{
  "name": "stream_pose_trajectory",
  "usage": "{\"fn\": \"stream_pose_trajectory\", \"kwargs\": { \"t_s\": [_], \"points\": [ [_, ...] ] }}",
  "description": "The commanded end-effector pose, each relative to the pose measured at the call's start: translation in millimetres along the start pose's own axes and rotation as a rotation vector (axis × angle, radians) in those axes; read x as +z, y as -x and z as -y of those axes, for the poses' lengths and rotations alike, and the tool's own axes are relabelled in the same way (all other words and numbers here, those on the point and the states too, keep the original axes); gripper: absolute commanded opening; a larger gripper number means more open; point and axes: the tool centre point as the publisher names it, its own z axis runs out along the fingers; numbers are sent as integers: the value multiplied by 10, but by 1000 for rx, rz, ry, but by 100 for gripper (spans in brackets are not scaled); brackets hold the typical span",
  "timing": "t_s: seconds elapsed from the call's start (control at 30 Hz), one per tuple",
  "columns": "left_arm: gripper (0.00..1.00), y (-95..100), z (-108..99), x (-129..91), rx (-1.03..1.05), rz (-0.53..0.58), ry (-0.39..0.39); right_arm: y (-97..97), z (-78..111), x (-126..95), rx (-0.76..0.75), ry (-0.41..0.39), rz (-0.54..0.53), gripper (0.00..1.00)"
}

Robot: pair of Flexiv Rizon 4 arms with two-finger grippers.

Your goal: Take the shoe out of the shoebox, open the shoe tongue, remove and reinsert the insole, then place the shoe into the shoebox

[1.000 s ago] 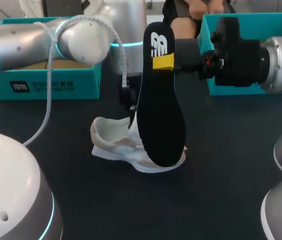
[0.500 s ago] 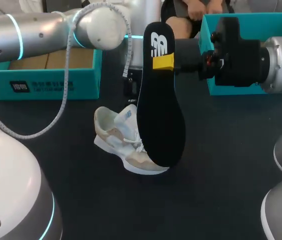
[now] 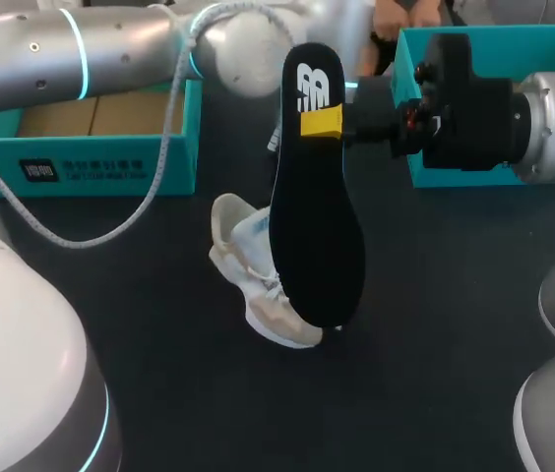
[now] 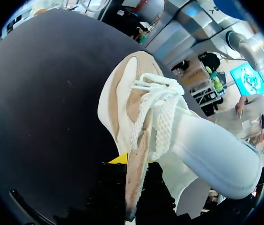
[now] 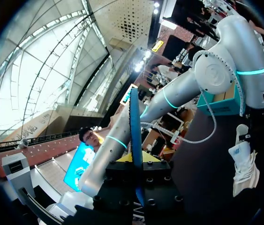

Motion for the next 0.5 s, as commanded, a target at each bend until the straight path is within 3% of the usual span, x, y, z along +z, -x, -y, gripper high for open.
{"fn": "stream_pose_trajectory", "kwargs": {
  "t_s": [0.03,0.1,0.5],
  "points": [
    [0,-48,54,-46,139,3,151,-2,4,27,2,1,4,0],
    [0,-45,63,-57,184,-64,173,-2,4,27,2,1,4,0],
    [0,-45,63,-57,184,-64,173,-2,4,27,2,1,4,0]
  ]
}}
